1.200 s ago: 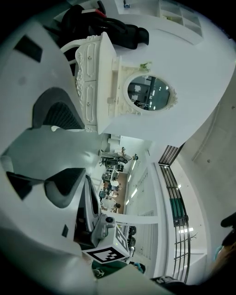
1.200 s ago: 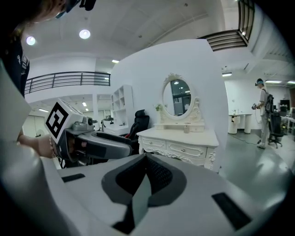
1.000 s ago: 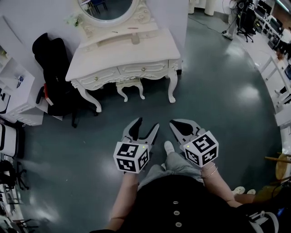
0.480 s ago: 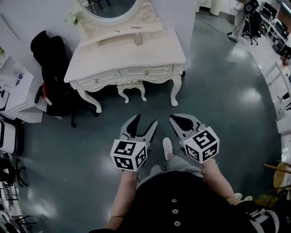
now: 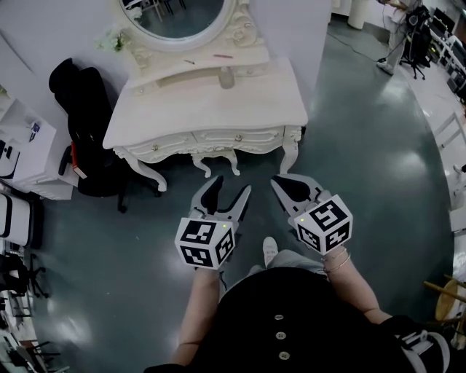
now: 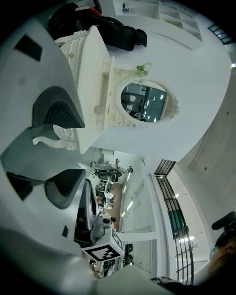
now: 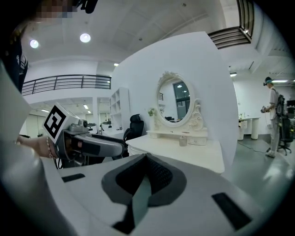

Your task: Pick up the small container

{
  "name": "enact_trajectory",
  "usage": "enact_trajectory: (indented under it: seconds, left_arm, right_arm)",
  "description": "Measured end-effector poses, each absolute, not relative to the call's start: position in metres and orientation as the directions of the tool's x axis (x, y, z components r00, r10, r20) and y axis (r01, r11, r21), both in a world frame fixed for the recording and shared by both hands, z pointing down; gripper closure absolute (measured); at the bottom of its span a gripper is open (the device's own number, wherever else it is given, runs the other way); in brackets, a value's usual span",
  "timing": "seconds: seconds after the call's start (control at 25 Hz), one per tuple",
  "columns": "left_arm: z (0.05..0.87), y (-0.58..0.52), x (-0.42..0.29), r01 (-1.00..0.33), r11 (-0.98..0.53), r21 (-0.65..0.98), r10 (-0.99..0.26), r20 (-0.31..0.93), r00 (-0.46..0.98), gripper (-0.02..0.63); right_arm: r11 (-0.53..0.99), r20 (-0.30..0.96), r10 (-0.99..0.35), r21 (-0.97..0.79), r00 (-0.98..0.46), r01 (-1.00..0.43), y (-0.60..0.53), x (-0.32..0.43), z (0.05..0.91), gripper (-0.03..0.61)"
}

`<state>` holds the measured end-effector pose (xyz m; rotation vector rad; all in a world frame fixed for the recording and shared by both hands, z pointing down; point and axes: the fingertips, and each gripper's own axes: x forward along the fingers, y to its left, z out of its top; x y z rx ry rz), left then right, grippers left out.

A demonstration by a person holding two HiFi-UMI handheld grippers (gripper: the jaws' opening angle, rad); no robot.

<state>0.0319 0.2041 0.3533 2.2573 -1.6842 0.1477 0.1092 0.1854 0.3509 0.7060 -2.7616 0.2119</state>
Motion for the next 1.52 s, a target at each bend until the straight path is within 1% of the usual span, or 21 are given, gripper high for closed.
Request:
enact_trajectory:
  seconds: [0.12, 0.24, 0.48, 0.72, 1.12, 1.52]
  left_arm:
    - [0.351, 0.175, 0.03, -0.956, -0.247, 0.158, -0.919, 0.274, 0.283, 0.357]
    - [0.351, 0.151, 0.031, -0.952, -0.24, 0.192, -0.924, 0.257, 0.284, 0.357]
    - [0.353, 0.124, 0.042, -0.948, -0.237, 0.213, -0.924, 0.253, 0.288, 0.357]
    - [0.364, 0.099, 0.037, -0.944, -0.249, 0.214, -0.911, 0.28, 0.304, 0.357]
    - [0.375, 0.04, 0.001, -0.937, -0.26, 0.232, -0.901, 0.292, 0.321, 0.357]
    - [0.359, -0.059, -0.053, -0.917, -0.34, 0.206, -0.881, 0.271, 0.388, 0.357]
  right_arm:
    - [0.883, 0.304, -0.426, -0.067, -0.852, -0.465, 0.16, 0.104, 0.35, 0.577]
    - [0.892, 0.301, -0.409, -0.068, -0.862, -0.447, 0.139, 0.101, 0.352, 0.577]
    - [0.879, 0.253, -0.434, -0.089, -0.865, -0.468, 0.104, 0.107, 0.346, 0.577]
    - [0.87, 0.261, -0.444, -0.105, -0.857, -0.482, 0.081, 0.105, 0.354, 0.577]
    - [0.852, 0.289, -0.461, -0.12, -0.839, -0.51, 0.028, 0.079, 0.368, 0.577]
    - [0.821, 0.281, -0.518, -0.101, -0.808, -0.562, -0.061, 0.023, 0.36, 0.577]
